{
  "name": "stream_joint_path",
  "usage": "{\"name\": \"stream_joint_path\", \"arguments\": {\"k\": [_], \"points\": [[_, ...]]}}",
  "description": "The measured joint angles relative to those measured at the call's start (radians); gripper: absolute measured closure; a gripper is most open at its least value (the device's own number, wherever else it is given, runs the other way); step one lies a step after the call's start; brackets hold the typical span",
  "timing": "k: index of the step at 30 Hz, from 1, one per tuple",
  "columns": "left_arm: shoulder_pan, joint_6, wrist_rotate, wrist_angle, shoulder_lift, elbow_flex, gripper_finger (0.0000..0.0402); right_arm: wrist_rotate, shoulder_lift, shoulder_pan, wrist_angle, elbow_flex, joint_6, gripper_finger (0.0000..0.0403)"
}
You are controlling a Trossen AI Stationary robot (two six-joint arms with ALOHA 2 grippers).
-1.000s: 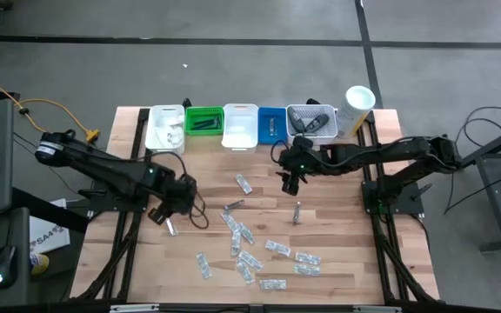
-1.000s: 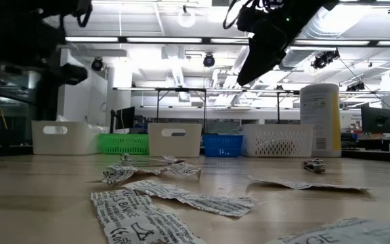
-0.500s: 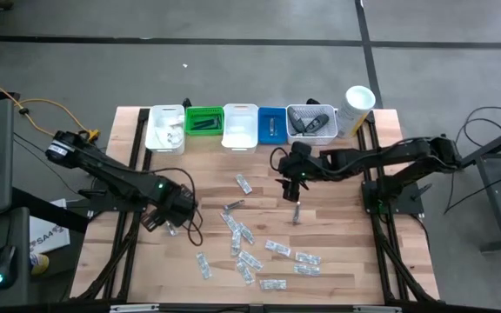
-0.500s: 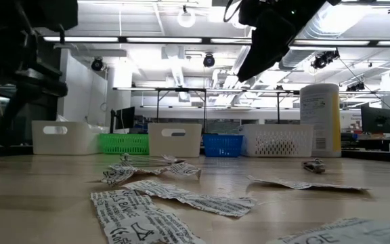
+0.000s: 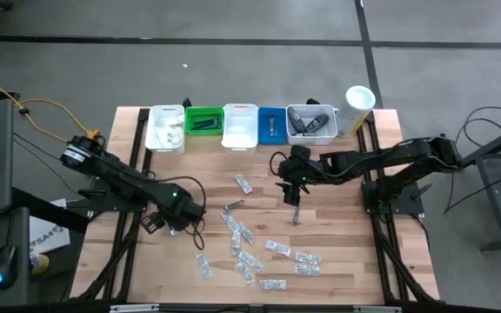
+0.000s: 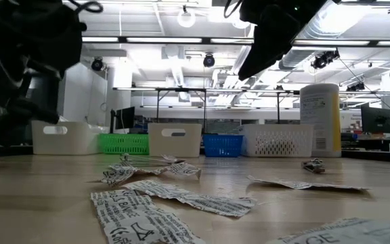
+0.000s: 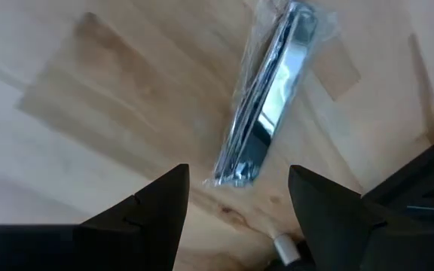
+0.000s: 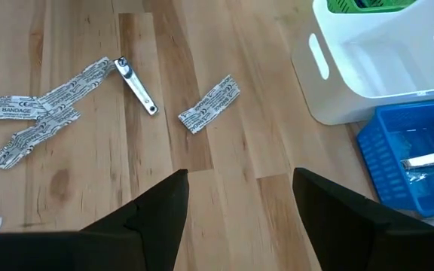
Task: Pick & Place Travel size toiletries
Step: Put the silver nail cutter into the blue bin
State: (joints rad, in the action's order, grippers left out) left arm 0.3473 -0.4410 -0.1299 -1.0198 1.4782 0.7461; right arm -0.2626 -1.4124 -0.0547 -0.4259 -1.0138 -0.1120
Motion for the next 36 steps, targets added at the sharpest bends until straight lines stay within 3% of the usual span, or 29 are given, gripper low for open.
{"name": "stream_joint_path", "arguments": {"k": [9,21,31,36], "points": [[0.000,-0.023,-0.020,0.045,0.068,-0.018,0.0188,0.000,0.000,0.000,-0.005,0.000,0.000,0.0172],[0.000,-0.026,-0.010,0.071,0.070,-0.020,0.0353,0.000,0.000,0.000,-0.005,0.000,0.000,0.0172],[0.000,0.004,0.041,0.067,0.070,0.020,0.0356,0.003,-0.002,0.000,-0.028,0.000,-0.043,0.0172],[0.000,0.012,0.170,0.143,0.071,0.073,0.0356,0.000,-0.013,-0.022,0.068,0.077,-0.045,0.0172]]}}
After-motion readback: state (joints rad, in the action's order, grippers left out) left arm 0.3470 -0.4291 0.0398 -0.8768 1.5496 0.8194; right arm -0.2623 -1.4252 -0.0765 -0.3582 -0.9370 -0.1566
